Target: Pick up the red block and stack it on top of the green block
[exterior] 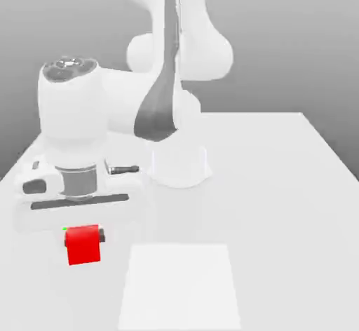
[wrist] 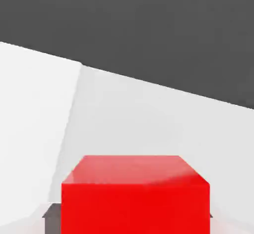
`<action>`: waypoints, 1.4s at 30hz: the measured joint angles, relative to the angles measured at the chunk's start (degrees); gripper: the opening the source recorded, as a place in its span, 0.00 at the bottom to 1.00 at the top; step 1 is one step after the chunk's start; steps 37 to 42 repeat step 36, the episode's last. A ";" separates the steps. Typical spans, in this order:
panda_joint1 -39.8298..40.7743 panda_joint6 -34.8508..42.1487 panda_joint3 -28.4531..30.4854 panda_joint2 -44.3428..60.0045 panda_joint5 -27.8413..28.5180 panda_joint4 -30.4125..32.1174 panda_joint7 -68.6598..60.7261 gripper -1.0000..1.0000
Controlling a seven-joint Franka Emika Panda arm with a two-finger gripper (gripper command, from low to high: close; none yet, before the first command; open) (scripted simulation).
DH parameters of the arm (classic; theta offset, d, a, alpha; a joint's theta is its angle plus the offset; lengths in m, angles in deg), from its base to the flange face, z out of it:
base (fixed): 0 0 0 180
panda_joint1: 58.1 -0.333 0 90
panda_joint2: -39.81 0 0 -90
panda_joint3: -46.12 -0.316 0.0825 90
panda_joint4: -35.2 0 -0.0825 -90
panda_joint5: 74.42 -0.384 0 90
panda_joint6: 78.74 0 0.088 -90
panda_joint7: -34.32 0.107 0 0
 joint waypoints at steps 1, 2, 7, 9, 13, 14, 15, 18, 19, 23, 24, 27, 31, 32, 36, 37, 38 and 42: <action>1.14 0.17 0.70 -1.23 0.97 0.98 -2.98 0.00; 2.30 0.33 1.27 -2.43 1.85 1.97 -6.01 0.00; 5.52 0.73 5.26 -8.05 5.42 7.05 -21.77 0.00; 6.57 0.73 7.40 -10.13 6.64 9.13 -28.20 0.00; 8.55 0.41 11.76 -13.95 8.70 13.38 -41.27 0.00; 8.89 0.28 12.95 -14.86 9.18 14.47 -44.56 0.00; 9.14 0.12 14.20 -15.72 9.66 15.54 -47.79 0.00; 8.17 -1.38 16.46 -15.30 8.15 16.94 -53.26 0.00; 7.46 -2.06 17.01 -14.60 7.13 17.06 -54.27 0.00; 4.40 -4.76 18.88 -11.36 2.50 17.23 -57.69 0.00; 3.70 -5.42 19.23 -10.52 1.26 17.24 -58.53 0.00; 1.47 -7.31 20.42 -8.08 -2.33 17.24 -60.99 0.00; -0.50 -9.67 20.96 -4.98 -7.38 17.18 -64.43 0.00; -0.87 -10.24 20.97 -4.25 -8.57 17.16 -65.25 0.00; -2.02 -12.45 20.93 -1.63 -12.62 17.03 -68.07 0.00; -2.02 -12.45 20.93 -1.63 -12.62 17.03 -68.07 0.00; -2.02 -12.45 20.93 -1.63 -12.62 17.03 -68.07 0.00; -2.02 -12.45 20.93 -1.63 -12.62 17.03 -68.07 0.00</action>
